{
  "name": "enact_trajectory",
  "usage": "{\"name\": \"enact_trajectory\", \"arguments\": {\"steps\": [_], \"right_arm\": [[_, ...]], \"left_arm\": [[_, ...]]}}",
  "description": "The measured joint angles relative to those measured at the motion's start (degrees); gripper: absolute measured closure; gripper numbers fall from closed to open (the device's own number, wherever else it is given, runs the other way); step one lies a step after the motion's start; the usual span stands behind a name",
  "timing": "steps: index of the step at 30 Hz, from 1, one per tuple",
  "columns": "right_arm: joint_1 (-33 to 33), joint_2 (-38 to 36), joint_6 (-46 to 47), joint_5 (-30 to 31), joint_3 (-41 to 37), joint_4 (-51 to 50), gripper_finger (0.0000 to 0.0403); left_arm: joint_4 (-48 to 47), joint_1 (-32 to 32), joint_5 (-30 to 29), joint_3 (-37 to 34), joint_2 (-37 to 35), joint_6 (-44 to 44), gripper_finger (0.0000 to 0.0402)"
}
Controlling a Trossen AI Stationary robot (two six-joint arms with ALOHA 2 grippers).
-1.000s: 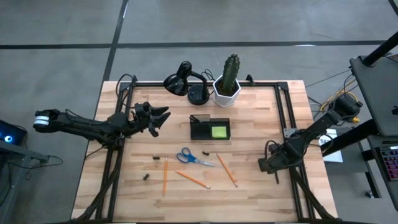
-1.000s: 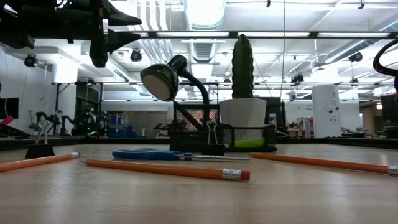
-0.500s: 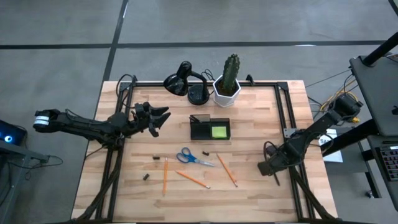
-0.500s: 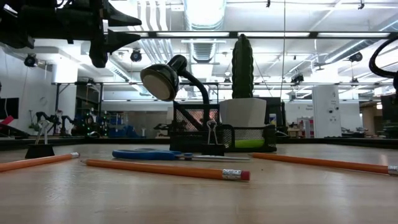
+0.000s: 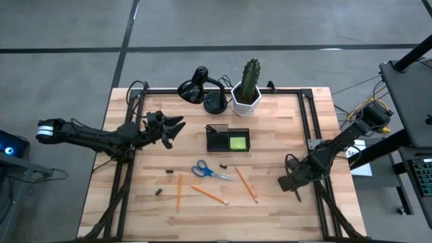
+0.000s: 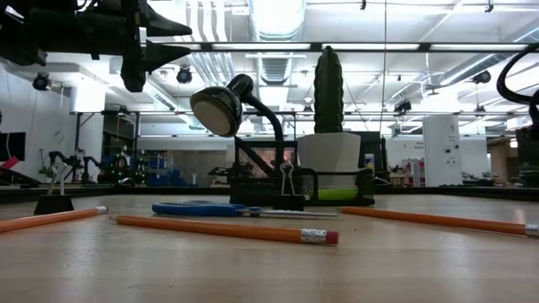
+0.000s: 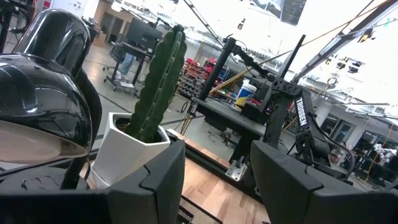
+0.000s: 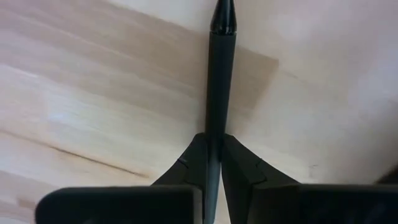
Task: Pick and place office supplies into organizer
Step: Put the black pen into the mesh desk organizer
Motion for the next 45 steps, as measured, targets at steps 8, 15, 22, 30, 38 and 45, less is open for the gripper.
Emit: {"name": "enact_trajectory", "arguments": {"steps": [8, 15, 22, 30, 38, 45], "right_arm": [[-0.1, -0.6, 0.9, 7.1, 1.8, 2.0, 0.0389], [-0.1, -0.7, 1.5, 14.6, 1.9, 7.5, 0.0390], [-0.1, -0.7, 1.2, 30.1, 2.0, 15.8, 0.0390], [-0.8, -0.8, -10.0, 46.2, 2.1, 28.4, 0.0390], [-6.2, -0.8, -28.8, 47.2, 2.1, 38.7, 0.0390], [-13.6, -0.9, -53.3, 47.1, 2.1, 52.2, 0.0390]], "left_arm": [[0.0, 0.0, 0.0, 0.0, 0.0, 0.0, 0.0233], [0.0, 0.0, 0.0, 0.0, 0.0, 0.0, 0.0233], [0.0, 0.0, 0.0, 0.0, 0.0, 0.0, 0.0233], [0.0, 0.0, 0.0, 0.0, 0.0, 0.0, 0.0233], [0.0, 0.0, 0.0, 0.0, 0.0, -0.1, 0.0233], [0.0, 0.0, 0.0, 0.0, 0.0, -0.1, 0.0233]]}}
